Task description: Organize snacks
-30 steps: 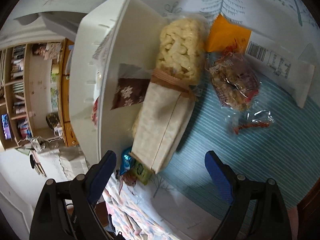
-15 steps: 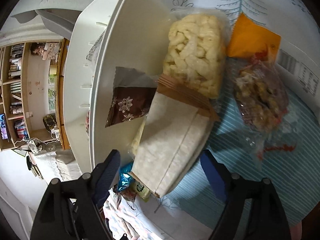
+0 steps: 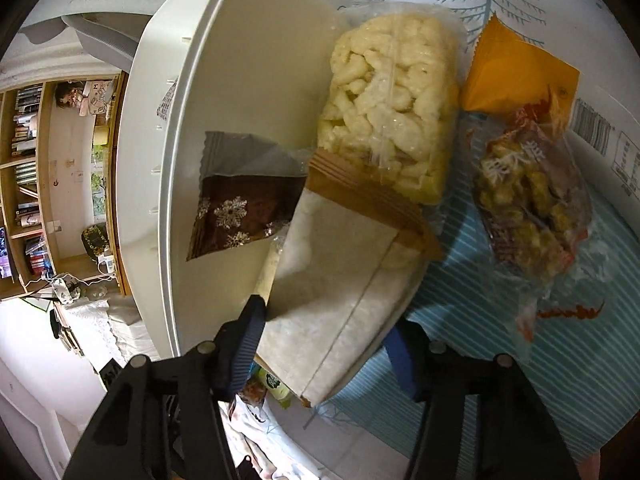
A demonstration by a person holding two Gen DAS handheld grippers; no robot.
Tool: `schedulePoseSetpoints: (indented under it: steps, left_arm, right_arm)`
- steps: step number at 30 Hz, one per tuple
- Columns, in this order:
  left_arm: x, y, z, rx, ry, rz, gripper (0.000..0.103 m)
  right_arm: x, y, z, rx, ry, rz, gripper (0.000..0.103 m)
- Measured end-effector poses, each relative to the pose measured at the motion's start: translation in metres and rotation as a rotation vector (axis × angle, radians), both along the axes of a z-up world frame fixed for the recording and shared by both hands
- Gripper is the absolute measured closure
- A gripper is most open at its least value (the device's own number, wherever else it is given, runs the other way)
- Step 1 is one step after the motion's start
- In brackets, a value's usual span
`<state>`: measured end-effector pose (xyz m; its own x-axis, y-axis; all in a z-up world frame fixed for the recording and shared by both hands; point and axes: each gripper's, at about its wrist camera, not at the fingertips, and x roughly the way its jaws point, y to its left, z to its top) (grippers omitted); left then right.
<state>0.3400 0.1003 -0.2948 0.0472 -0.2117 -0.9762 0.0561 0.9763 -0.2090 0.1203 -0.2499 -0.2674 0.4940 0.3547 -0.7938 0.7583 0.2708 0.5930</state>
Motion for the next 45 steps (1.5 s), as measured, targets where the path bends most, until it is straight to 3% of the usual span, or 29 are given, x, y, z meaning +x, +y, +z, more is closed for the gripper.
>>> schedulePoseSetpoints:
  steps: [3, 6, 9, 11, 14, 19, 26, 36, 45]
  left_arm:
    - [-0.003, 0.005, -0.008, -0.040, 0.032, 0.016, 0.022]
    - [-0.006, 0.006, -0.014, -0.065, 0.064, 0.040, 0.022]
    - [-0.008, 0.008, -0.016, -0.079, 0.061, 0.055, 0.024]
    - [-0.008, 0.008, -0.015, -0.055, 0.054, 0.060, 0.038]
    - [-0.010, 0.007, -0.014, -0.102, 0.062, 0.063, 0.058]
    - [-0.010, 0.002, -0.011, -0.107, 0.049, 0.057, 0.067]
    - [-0.012, 0.008, -0.003, -0.114, 0.034, 0.072, 0.094]
    - [-0.023, 0.013, 0.012, -0.131, 0.016, 0.062, 0.099]
    - [-0.047, 0.023, 0.045, -0.158, -0.051, 0.045, 0.101]
  right_arm:
    - [-0.001, 0.000, 0.001, 0.004, 0.002, 0.006, 0.050]
    - [0.002, 0.000, 0.006, -0.001, -0.017, 0.013, 0.061]
    - [0.001, 0.000, 0.009, -0.004, -0.033, 0.016, 0.065]
    - [-0.001, -0.001, 0.008, 0.000, -0.042, 0.006, 0.066]
    - [-0.007, -0.006, 0.008, 0.011, -0.051, -0.002, 0.069]
    - [-0.010, -0.002, 0.015, -0.003, -0.064, 0.016, 0.078]
    - [-0.018, -0.004, 0.021, -0.018, -0.080, 0.032, 0.085]
    - [-0.023, 0.002, 0.033, -0.017, -0.124, 0.051, 0.090]
    - [-0.027, 0.014, 0.061, -0.050, -0.192, 0.086, 0.090]
